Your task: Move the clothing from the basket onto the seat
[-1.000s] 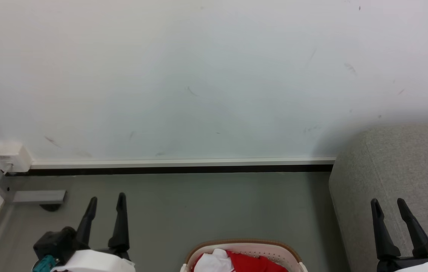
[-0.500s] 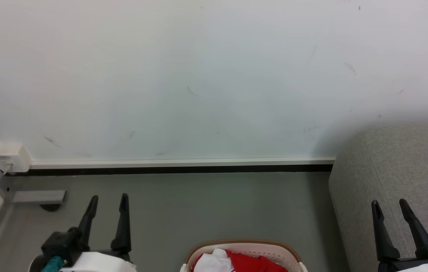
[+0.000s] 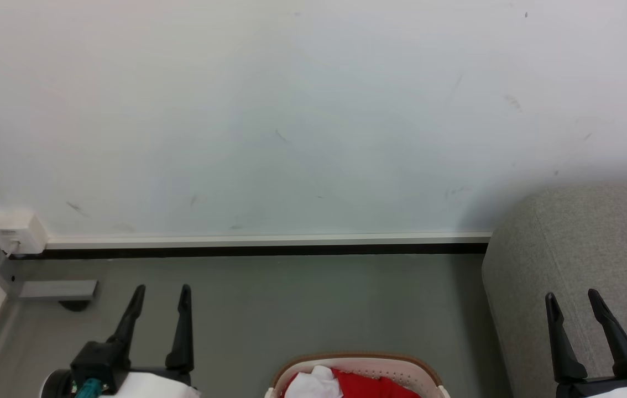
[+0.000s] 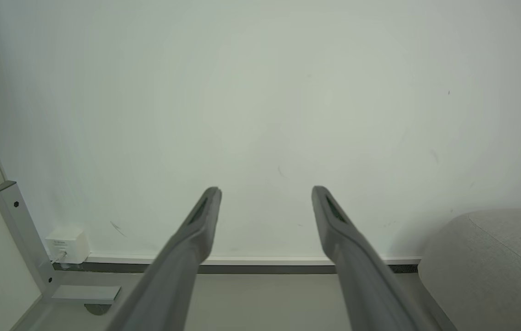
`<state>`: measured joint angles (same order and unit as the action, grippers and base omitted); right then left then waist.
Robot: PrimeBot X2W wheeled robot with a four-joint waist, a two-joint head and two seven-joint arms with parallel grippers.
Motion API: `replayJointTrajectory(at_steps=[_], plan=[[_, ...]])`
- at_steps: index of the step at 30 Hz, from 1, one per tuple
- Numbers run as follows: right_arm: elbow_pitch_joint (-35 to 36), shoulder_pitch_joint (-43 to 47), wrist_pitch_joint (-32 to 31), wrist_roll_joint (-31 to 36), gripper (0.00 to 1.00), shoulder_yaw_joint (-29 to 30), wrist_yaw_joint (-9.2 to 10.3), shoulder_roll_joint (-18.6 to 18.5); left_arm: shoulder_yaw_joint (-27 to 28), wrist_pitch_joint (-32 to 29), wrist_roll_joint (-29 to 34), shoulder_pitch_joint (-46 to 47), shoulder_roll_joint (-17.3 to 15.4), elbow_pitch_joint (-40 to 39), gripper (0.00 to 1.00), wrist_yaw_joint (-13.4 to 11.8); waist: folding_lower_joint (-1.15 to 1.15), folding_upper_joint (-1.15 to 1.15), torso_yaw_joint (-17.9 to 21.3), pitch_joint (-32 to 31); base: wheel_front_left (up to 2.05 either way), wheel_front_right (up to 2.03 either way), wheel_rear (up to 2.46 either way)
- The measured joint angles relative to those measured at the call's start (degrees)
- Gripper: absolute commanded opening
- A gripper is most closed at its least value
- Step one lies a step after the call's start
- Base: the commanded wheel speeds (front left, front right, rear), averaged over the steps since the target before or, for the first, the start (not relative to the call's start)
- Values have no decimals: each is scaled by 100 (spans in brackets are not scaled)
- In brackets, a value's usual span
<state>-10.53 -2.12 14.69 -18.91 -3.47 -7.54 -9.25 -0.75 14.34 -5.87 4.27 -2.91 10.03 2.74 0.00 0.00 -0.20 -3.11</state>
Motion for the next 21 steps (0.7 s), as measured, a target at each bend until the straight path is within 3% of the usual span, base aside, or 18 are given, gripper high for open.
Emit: replayJointTrajectory(at_steps=[7,21], plan=[[26,12,25,221,100,68,0,18,7,76,282,0,3,40,100,26,0,0,-10,-9,0,0,0],[22,26,27,138,100,86,0,48,70,78,180,-1,9,-43,100,68,0,0,-3,-6,0,0,0]])
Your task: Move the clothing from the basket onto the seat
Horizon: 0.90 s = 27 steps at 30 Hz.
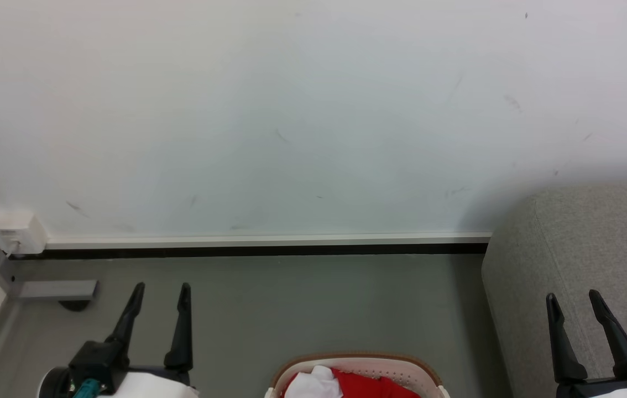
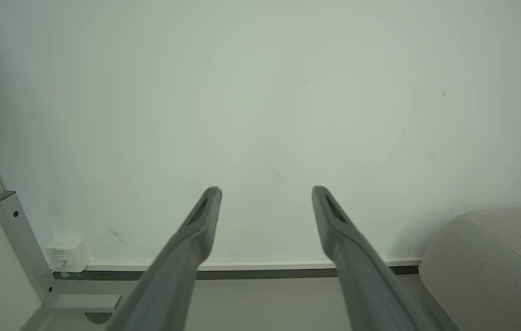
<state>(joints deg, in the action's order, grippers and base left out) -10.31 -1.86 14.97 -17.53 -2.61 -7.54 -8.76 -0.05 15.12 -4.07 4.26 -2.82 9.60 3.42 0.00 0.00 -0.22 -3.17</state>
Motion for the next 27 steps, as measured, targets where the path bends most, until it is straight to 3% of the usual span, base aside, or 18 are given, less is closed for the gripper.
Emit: replayJointTrajectory(at_steps=[16,27], plan=[[85,-90,0,-168,100,-83,0,-89,-141,0,-450,121,1,89,100,-21,0,0,263,270,0,0,0],[319,-514,0,-319,100,58,0,-222,-288,1,-569,761,7,237,100,-120,0,0,702,1064,0,0,0]])
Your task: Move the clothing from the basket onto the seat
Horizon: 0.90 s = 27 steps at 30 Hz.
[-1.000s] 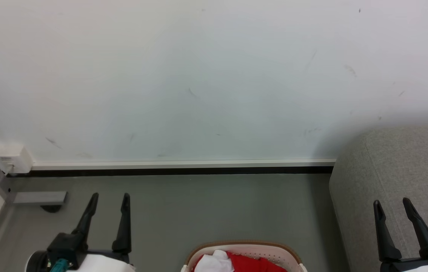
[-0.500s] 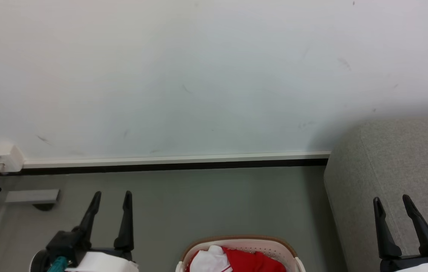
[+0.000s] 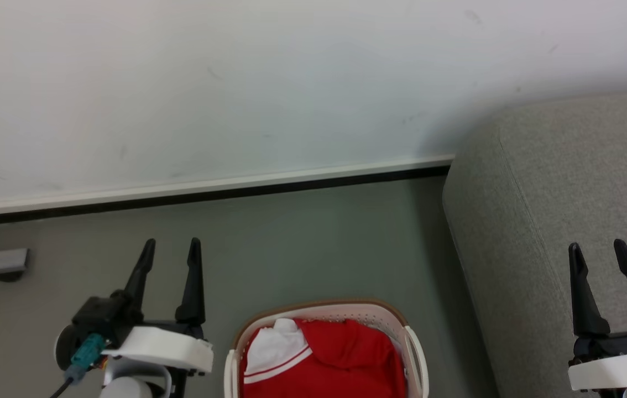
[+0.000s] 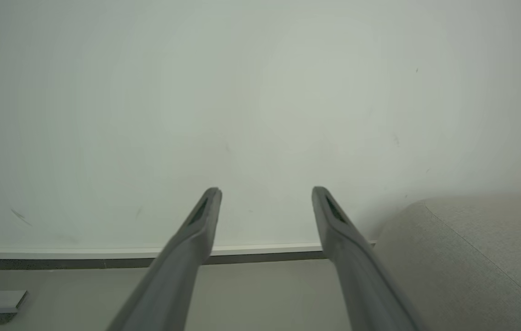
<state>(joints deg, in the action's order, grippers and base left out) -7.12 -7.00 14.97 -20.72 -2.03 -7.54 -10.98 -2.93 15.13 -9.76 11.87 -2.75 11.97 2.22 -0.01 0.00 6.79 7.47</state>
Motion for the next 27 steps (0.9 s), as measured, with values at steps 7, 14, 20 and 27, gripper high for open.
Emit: replayJointTrajectory(at_steps=[7,14,20,27], plan=[[190,-378,0,-88,100,57,0,41,-174,0,96,472,0,534,100,74,0,0,292,638,0,0,0],[385,-758,0,-120,100,80,0,100,-371,0,324,1124,2,1534,100,187,-1,0,529,1349,0,0,0],[498,-1096,0,-101,100,126,0,199,-628,0,313,1743,4,2755,100,237,-1,0,766,1952,0,0,0],[683,-1317,0,-103,100,282,0,417,-951,-233,556,2473,-54,4188,100,279,-1,0,1146,2545,0,0,0]])
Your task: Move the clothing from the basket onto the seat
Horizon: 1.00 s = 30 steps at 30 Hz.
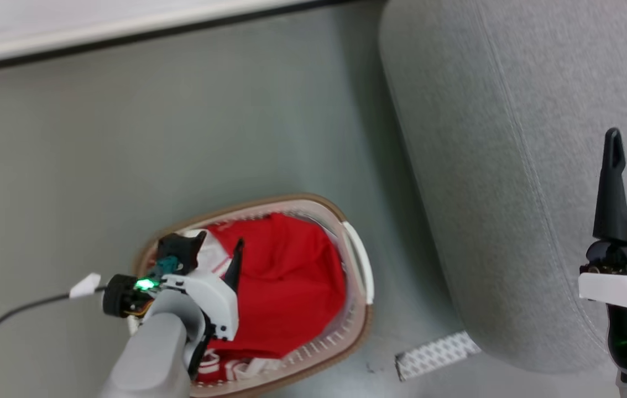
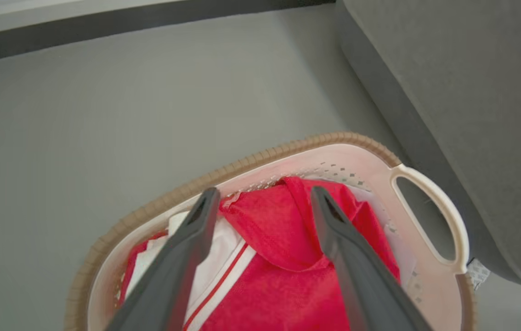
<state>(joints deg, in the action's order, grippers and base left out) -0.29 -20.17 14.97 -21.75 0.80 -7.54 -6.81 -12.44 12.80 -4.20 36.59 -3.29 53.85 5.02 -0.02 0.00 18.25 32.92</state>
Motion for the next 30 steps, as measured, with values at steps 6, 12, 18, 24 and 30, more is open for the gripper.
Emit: replayJointTrajectory(at_steps=[6,12,18,24,30], plan=[[115,-121,0,-52,100,113,0,136,-235,-534,140,503,-113,1022,100,33,0,0,292,464,0,0,0],[126,-334,0,-115,100,-4,0,260,-374,-1095,280,977,-238,1674,100,-69,1,0,563,873,0,0,0],[135,-452,0,-182,100,-186,0,328,-548,-1524,421,1175,-502,1875,100,-180,1,0,875,1228,0,0,0],[30,-467,0,-259,100,-279,0,375,-700,-2353,465,1135,-703,1960,100,-60,1,0,1138,1535,0,0,0],[-19,-514,0,-264,100,-297,0,387,-794,-2291,465,1078,-781,1979,45,-62,1,0,1200,1570,0,0,0]])
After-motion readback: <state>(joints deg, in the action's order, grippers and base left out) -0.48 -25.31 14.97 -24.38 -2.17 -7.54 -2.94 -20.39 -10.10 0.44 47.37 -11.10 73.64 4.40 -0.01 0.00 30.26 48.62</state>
